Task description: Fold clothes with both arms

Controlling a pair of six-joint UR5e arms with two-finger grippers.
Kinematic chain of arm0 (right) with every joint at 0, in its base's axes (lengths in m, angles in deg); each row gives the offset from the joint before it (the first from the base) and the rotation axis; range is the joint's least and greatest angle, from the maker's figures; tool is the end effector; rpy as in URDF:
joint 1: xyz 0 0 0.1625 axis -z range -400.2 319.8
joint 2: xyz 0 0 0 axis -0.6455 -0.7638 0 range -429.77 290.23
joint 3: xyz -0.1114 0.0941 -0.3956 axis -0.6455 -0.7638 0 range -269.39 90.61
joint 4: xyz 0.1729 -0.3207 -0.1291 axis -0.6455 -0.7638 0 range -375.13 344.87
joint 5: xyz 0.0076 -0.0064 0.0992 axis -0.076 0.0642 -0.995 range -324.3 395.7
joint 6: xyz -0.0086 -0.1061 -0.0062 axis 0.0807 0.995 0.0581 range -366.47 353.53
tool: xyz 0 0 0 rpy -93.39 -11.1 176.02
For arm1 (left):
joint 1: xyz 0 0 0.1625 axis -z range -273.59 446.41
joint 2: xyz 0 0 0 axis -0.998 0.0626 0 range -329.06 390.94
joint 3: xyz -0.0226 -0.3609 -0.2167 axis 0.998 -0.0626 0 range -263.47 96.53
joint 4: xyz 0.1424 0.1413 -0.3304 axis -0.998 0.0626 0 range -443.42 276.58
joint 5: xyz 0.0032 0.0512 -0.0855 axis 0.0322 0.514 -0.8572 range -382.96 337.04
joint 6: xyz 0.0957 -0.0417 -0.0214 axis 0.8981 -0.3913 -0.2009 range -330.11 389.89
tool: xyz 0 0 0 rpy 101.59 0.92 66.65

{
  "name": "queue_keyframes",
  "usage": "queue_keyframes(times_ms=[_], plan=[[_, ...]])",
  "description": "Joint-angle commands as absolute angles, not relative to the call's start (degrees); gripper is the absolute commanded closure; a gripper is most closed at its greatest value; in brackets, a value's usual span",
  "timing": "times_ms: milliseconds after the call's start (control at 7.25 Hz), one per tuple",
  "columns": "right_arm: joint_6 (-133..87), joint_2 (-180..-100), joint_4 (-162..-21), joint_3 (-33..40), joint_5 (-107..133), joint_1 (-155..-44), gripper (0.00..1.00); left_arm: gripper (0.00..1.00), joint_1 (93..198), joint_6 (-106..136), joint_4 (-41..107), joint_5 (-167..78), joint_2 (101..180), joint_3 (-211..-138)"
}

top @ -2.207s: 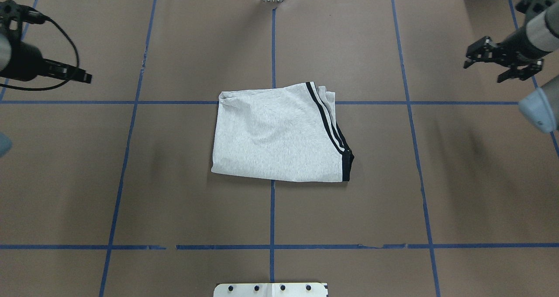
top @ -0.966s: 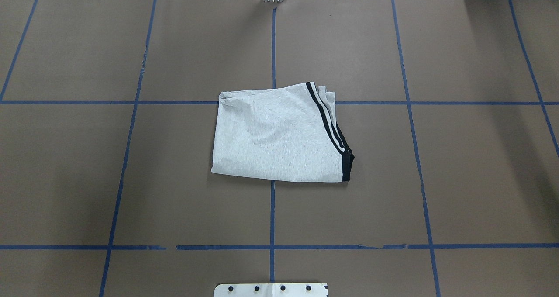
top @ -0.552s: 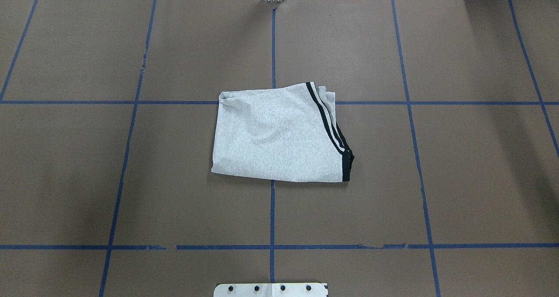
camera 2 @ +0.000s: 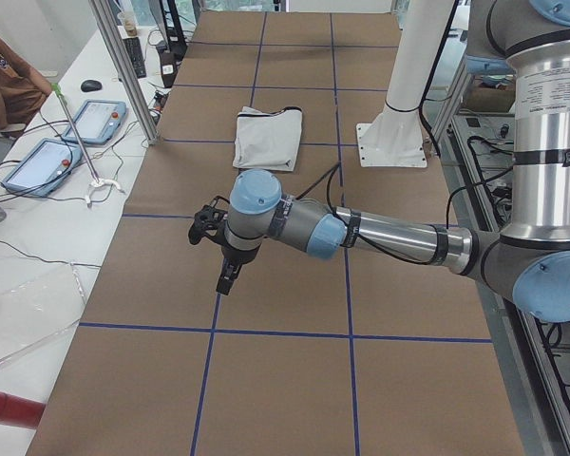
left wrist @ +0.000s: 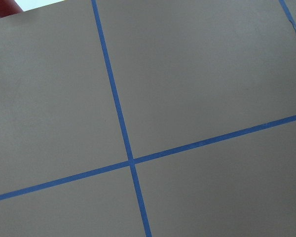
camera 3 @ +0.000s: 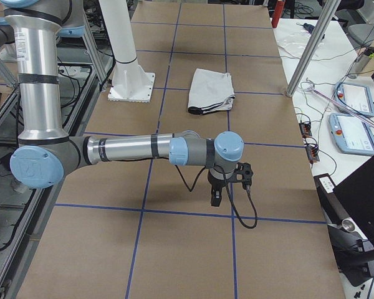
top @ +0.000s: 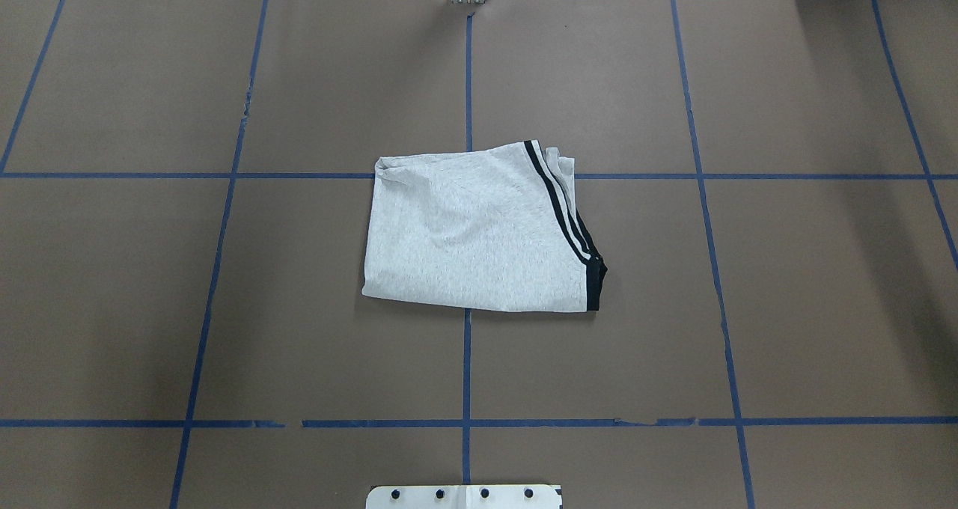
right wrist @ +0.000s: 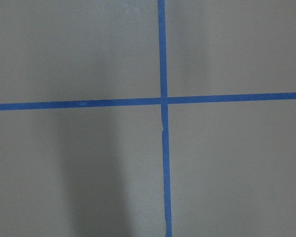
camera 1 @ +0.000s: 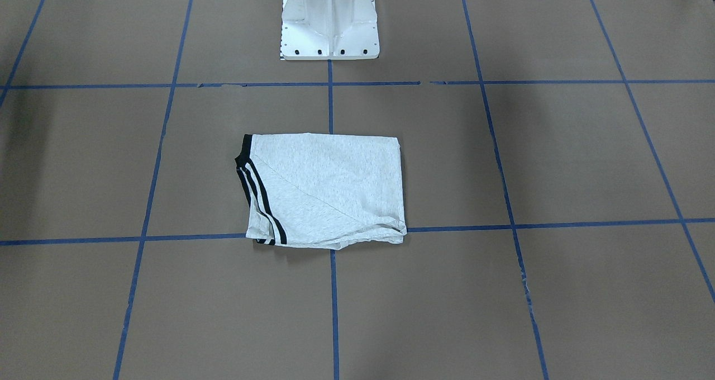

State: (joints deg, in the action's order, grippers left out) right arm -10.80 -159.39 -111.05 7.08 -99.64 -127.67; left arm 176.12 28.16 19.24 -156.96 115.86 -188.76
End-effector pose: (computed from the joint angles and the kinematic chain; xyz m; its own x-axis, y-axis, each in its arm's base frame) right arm 0.0370 -0.4660 0.6142 0.7030 0.0328 0.7104 -0.0089 0.9993 -0.0374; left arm -0.0570 -0.4417 0.5499 0.7177 0.2456 -0.6516 0.0170 0.9293 0.3690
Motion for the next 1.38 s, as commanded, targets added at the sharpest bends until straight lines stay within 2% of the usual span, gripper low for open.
queue_keyframes(times_ms=[0,1241], plan=[[-11.5,-160.1,-111.0,8.9,-99.7,-127.7,0.0,0.0,176.0,27.6,19.1,-157.2,115.5,-188.3],[-11.7,-159.9,-110.8,9.1,-97.6,-126.8,0.0,0.0,175.7,28.0,19.9,-157.1,116.5,-185.2]])
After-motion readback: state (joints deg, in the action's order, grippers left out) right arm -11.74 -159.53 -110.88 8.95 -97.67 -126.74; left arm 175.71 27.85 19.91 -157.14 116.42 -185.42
